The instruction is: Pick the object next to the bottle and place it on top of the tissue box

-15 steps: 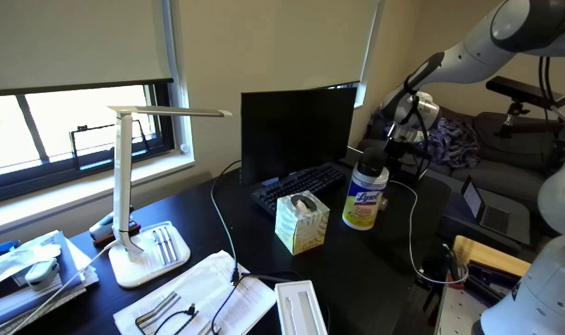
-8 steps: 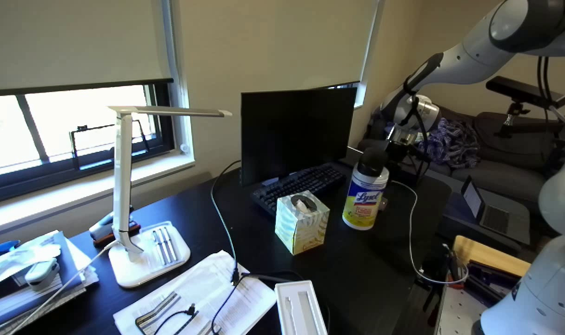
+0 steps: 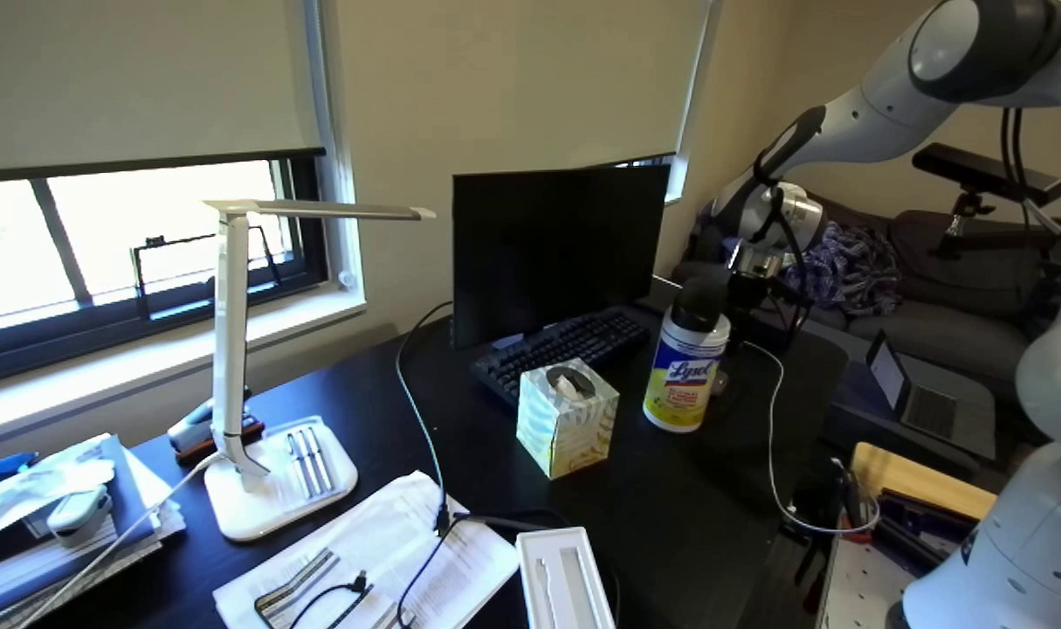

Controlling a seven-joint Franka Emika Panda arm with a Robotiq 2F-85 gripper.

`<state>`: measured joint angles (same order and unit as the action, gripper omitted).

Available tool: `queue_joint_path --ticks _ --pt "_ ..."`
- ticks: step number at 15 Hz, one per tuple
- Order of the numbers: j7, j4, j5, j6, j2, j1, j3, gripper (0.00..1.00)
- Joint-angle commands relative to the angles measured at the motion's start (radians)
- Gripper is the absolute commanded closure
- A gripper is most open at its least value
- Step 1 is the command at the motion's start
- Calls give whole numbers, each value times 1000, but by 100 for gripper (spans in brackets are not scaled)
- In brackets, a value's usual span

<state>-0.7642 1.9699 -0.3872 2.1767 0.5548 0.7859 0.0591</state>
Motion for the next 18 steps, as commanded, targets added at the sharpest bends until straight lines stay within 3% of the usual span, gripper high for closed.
queue_joint_path --ticks 1,10,11,12,18 --pt "-18 2 22 36 20 -33 19 0" --pt "-62 -17 27 99 79 -40 13 0" --pt "-70 -19 26 101 82 -39 12 10" --pt "-82 -18 27 106 84 -38 12 26" --pt "-141 -13 25 124 84 -32 13 66"
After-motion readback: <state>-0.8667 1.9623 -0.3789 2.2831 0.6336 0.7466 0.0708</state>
